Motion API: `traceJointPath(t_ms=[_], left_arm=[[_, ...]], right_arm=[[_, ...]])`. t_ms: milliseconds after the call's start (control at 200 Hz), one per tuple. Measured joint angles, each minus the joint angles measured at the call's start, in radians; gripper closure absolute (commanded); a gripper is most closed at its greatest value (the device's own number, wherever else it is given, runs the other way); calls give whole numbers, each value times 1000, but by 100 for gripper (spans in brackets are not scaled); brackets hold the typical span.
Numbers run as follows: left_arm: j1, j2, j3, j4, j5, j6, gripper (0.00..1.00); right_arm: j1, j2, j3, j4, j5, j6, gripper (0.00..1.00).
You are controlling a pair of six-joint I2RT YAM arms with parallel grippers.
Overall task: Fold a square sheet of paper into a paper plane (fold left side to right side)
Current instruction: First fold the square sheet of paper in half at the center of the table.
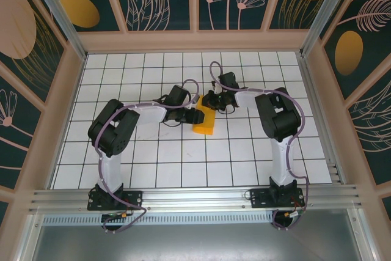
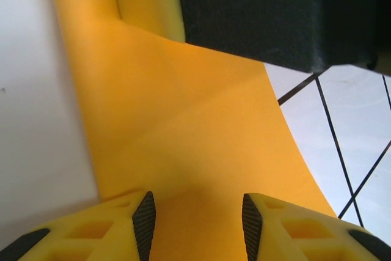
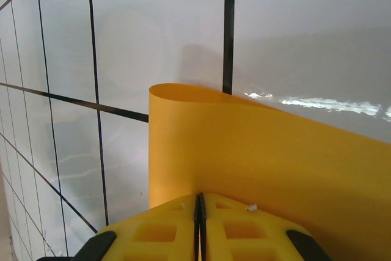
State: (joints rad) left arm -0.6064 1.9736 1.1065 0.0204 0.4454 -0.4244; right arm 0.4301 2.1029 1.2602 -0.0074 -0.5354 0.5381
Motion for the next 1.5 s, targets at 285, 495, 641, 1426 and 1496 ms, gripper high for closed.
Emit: traceJointPath(t_ms=[285, 495, 641, 1426, 1496], left_arm=[[-22, -29, -47, 18, 8, 61, 54], [-30, -45, -72, 22, 18, 89, 54], [-37, -60, -98, 31, 23, 99, 54], [-101, -132, -198, 50, 40, 99, 54], [-113, -134, -198, 44, 40, 99, 53]], right_arm=[[7, -6, -11, 7, 11, 3, 86], [10, -8, -13, 7, 14, 14, 86], [10, -8, -13, 6, 14, 18, 86], [11, -10, -15, 7, 14, 18, 86], [11, -10, -16, 8, 14, 18, 86]])
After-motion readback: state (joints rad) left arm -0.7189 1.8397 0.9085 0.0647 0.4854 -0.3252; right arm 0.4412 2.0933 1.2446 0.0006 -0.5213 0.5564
